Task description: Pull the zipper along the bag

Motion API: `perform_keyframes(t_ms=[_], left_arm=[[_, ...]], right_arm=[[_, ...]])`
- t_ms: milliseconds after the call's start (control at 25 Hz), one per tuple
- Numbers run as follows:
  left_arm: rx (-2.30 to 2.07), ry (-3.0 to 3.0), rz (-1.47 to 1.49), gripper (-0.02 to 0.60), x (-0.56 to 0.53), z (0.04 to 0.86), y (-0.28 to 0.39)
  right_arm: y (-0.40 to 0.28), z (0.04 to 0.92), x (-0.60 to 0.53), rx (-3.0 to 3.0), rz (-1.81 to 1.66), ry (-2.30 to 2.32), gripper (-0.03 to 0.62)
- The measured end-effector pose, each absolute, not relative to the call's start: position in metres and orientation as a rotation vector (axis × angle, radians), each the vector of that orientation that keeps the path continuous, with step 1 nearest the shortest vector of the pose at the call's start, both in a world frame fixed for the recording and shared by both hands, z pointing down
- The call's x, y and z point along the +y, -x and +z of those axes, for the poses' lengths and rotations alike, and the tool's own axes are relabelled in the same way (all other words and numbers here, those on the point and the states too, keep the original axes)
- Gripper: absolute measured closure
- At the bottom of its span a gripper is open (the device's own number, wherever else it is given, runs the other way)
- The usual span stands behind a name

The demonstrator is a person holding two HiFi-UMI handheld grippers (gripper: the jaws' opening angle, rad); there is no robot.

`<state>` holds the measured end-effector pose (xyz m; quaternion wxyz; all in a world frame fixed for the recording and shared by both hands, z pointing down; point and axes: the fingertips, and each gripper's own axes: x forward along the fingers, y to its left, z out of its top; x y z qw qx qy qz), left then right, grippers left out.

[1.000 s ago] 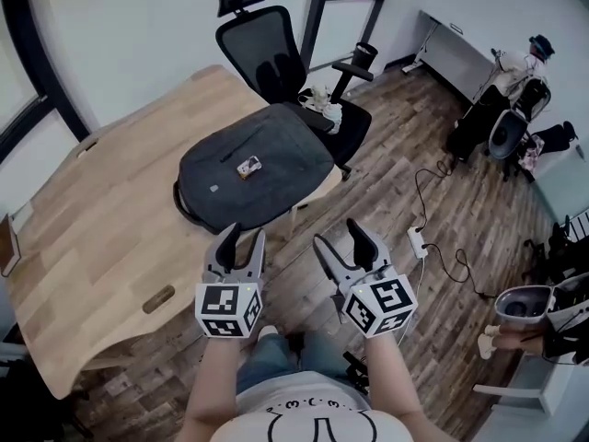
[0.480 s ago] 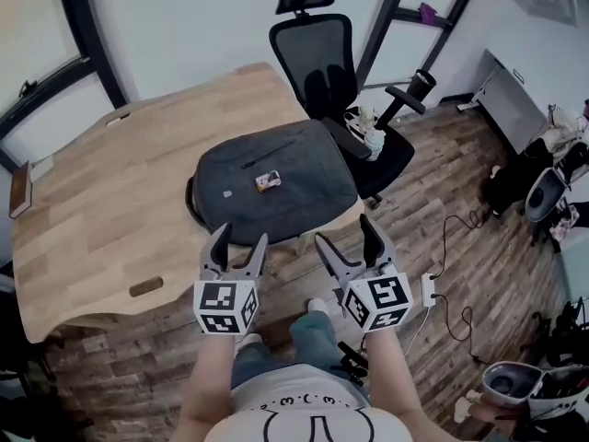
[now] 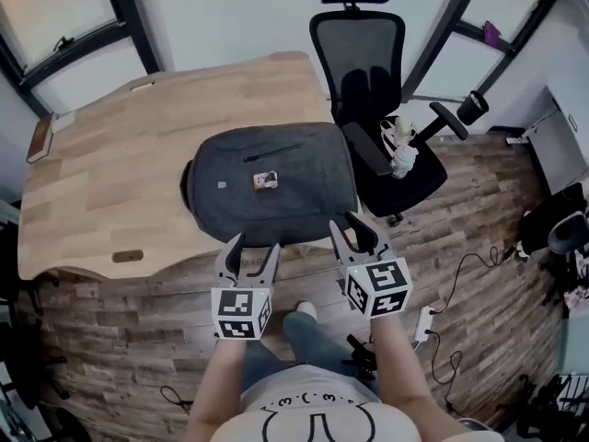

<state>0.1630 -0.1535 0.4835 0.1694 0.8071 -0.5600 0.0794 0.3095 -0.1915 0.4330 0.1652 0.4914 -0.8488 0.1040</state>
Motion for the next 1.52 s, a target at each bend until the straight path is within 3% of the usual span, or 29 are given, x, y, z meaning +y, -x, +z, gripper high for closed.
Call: perform_keyframes(t_ms=[80, 760, 880, 1200, 1320, 1520], left_arm=[[-1.624, -2.236, 0.243, 0.322, -0.148, 0.498, -0.170], [-1.827, -1.836, 0.423, 0.330, -0.145, 0.623, -0.213], [-1.922, -1.789, 0.446, 0.380, -0.152, 0.631, -0.214], [-2.106, -1.580, 0.446, 0.419, -0.166, 0.637, -0.207], [-2.131, -1.491, 0.463, 0.491, -0.168, 0.638, -0.201], [-2.116, -1.568, 0.560, 0.553, -0.162, 0.631, -0.202]], right_arm=[[-0.314, 0.442, -0.202, -2.420, 0.275, -1.353, 0.542], [-0.300, 0.538, -0.237, -2.312, 0.353, -1.052, 0.542], [-0.299, 0.549, -0.235, -2.234, 0.327, -1.034, 0.542], [-0.298, 0.552, -0.236, -2.219, 0.310, -1.047, 0.542], [-0.300, 0.552, -0.236, -2.221, 0.302, -1.051, 0.542], [-0.301, 0.553, -0.236, -2.223, 0.297, -1.051, 0.542]])
